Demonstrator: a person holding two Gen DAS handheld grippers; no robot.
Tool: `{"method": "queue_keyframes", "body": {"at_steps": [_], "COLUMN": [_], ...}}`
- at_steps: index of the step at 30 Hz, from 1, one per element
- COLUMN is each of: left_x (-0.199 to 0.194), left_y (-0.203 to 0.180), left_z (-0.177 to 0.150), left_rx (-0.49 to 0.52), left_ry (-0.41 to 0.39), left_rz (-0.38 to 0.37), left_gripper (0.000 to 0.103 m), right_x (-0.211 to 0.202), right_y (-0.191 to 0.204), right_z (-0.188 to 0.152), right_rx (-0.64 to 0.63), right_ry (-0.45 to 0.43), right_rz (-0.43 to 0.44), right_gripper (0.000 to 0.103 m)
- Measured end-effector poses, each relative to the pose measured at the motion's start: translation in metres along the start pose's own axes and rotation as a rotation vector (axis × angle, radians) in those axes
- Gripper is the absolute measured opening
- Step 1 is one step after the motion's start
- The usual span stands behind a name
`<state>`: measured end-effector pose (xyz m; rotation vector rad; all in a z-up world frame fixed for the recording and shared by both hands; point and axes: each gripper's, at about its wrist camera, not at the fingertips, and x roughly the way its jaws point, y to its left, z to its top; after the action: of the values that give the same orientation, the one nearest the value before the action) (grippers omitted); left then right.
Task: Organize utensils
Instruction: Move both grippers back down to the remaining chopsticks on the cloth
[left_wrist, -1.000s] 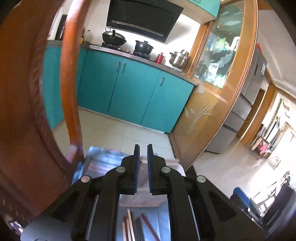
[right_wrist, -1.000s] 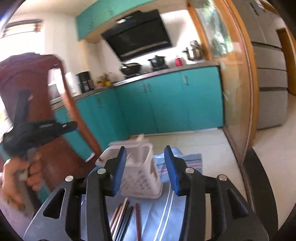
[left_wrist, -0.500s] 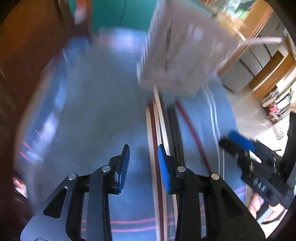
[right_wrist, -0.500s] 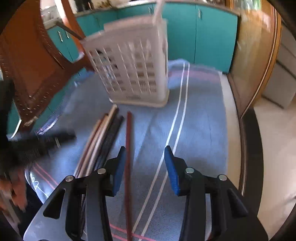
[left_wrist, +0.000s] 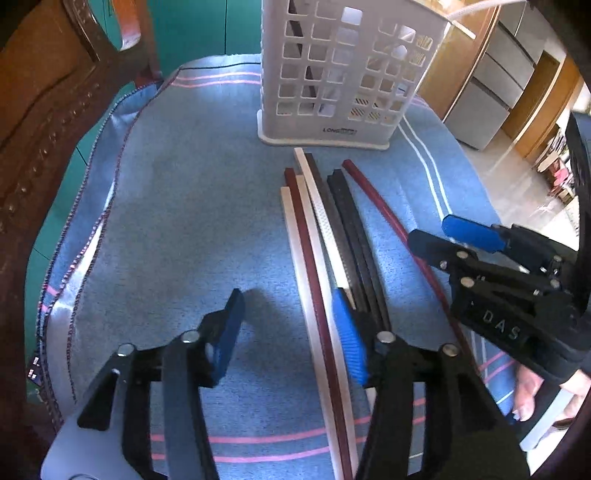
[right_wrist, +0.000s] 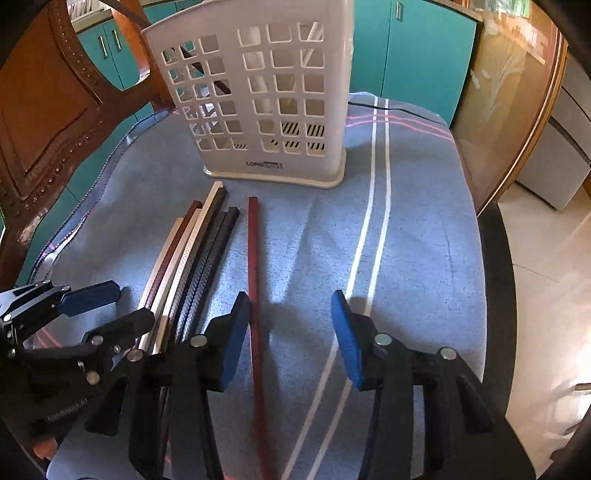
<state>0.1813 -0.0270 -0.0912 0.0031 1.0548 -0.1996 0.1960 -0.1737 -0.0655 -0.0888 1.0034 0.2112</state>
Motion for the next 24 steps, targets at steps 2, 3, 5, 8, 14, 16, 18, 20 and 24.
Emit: {"method": "queue_keyframes", "body": {"at_steps": [2,3,5,8,14,16,18,20,24], "left_x": [0.000,0.000,0.000,-0.002,-0.007,-0.008,-0.010,-0.010,-0.010], "left_y": [-0.006,-0.006,-0.007,-0.007,0.009,0.015,0.023,0.031,0.045], "left_z": [-0.005,-0.007,-0.008,-0.007,-0.006,-0.006,-0.007,-0.007,-0.006], "left_rx": [0.011,0.012,0.012,0.002,-0.062,-0.096,-0.133,-0.170,-0.226], "left_ry": [-0.008,-0.009,-0.010,-0.019,-0.029,-0.027,-0.028,-0.028,-0.021], "left_rz": [0.012,0.015,0.019,0.050,0.083,0.070,0.051,0.044,-0.006], "left_gripper": [0.058,0.059,0.059,0.059,0.050,0.048,0.044,0.037,0.034], "right_x": [0.000,-0.001,0.000,0.001,-0.001,0.000,0.002,0.002,0.002], "right_y": [0.000,-0.001,-0.004,-0.007,-0.001,0.000,0.002,0.001,-0.006], "right_z": [0.000,0.001,0.004,0.003,0.000,-0.001,-0.001,0.000,0.002], "right_rx": [0.005,0.008,0.017,0.027,-0.019,-0.028,-0.030,-0.025,0.003], "right_ry": [-0.003,-0.007,-0.011,-0.006,-0.009,-0.004,-0.003,-0.001,0.000], "right_rz": [-0.013,-0.026,-0.041,-0.037,-0.020,-0.022,-0.023,-0.028,-0.040], "right_gripper": [0.045,0.045,0.045,0.045,0.045,0.045,0.045,0.045,0.045]}}
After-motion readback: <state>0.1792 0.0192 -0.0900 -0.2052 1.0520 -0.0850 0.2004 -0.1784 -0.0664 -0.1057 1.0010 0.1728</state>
